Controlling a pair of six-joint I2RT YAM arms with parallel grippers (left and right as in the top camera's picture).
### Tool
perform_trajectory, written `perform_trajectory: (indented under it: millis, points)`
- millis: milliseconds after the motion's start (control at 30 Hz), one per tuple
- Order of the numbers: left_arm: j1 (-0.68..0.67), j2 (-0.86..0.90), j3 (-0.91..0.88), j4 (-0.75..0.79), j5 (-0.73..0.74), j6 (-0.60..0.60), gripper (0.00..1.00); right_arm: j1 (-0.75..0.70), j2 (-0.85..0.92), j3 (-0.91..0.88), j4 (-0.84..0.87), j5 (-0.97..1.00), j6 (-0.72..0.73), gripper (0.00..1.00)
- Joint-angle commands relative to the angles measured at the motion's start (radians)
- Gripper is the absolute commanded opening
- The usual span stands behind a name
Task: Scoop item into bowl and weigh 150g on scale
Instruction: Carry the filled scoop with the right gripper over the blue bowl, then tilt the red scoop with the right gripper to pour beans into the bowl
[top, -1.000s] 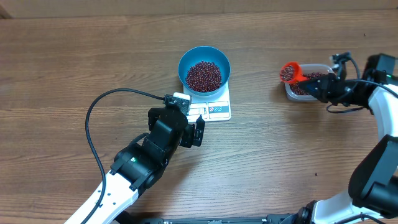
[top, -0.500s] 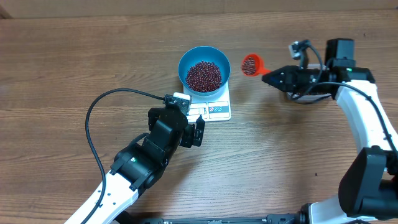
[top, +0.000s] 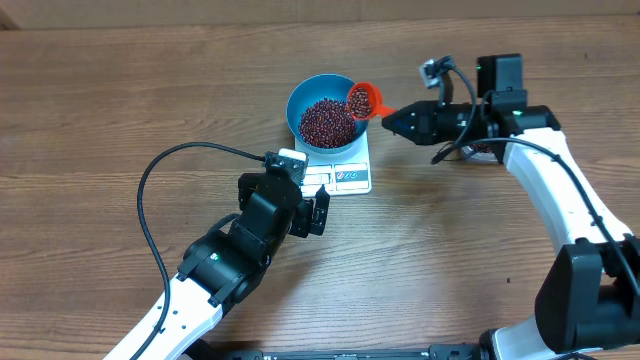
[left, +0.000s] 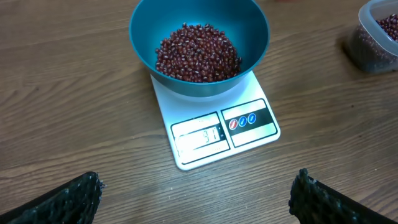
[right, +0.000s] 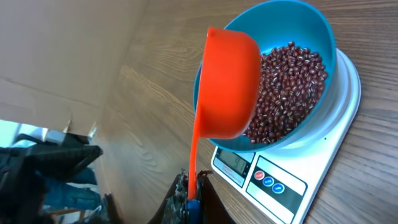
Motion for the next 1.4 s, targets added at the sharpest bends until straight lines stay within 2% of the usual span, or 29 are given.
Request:
perform_trajectory:
  millis: [0,367,733,1067,1367]
  points:
    - [0.005,0.001,0.023,0.004,-0.014,-0.017,0.99,0.030,-0.027,0.027,0.021,0.091,0.033,0.04]
    - [0.005,0.001,0.023,0.005,-0.014,-0.017,1.00,0.102,-0.027,0.026,0.090,0.264,0.000,0.04]
    - [0.005,0.001,0.023,0.005,-0.014,-0.017,0.99,0.174,-0.026,0.026,0.090,0.274,-0.314,0.04]
    - [0.005,0.001,0.023,0.004,-0.014,-0.017,0.99,0.177,-0.025,0.026,0.089,0.342,-0.352,0.04]
    - [0.005,0.001,0.023,0.004,-0.014,-0.017,1.00,0.177,-0.023,0.025,0.040,0.341,-0.572,0.04]
